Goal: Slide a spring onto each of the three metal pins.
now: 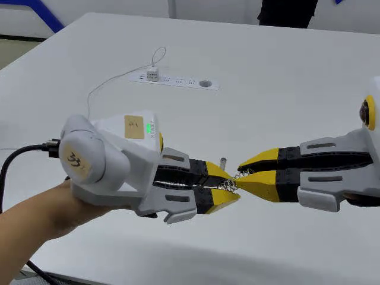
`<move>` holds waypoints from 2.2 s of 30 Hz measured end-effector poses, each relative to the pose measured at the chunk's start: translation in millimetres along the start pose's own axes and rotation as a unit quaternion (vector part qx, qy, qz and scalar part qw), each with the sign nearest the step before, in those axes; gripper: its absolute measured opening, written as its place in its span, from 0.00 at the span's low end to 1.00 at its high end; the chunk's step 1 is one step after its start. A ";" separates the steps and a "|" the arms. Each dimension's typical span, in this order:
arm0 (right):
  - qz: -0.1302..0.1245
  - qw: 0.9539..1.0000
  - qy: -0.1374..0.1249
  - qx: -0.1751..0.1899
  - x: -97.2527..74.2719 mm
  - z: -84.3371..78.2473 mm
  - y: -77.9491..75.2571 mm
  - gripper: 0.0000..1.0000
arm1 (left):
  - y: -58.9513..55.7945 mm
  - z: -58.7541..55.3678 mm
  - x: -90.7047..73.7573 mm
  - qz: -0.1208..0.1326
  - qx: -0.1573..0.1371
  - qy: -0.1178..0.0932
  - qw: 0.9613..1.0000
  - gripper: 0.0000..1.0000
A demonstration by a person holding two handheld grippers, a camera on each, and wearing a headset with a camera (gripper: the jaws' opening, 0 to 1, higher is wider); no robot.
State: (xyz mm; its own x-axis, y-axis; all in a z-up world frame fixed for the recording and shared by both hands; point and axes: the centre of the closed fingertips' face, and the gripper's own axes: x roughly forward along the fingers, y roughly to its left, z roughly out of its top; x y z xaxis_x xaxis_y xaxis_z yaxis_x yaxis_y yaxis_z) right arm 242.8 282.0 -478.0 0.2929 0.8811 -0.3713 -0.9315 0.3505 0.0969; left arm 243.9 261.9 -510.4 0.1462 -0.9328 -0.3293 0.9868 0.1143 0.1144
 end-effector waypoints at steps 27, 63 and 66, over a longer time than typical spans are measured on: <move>-0.043 0.999 -0.025 0.009 5.7 20.7 -13.6 0.09 | 9.1 0.4 1.2 0.018 -0.027 -0.008 0.999 0.23; -0.241 0.965 0.091 0.046 -53.0 -64.8 -160.8 0.10 | 75.1 -37.5 -68.5 0.144 -0.129 0.011 0.981 0.76; -0.246 0.964 0.094 0.048 -50.1 -73.4 -165.1 0.10 | 77.6 -33.4 -70.0 0.143 -0.150 -0.008 0.978 0.77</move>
State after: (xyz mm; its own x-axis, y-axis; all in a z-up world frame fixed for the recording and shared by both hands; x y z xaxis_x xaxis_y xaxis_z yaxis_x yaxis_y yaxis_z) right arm 366.1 156.7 -543.1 0.6404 0.5311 -0.5548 -0.6636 0.7463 -0.0516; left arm 312.6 347.5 -509.7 0.4212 -0.8525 -0.3095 0.8817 0.4649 -0.0806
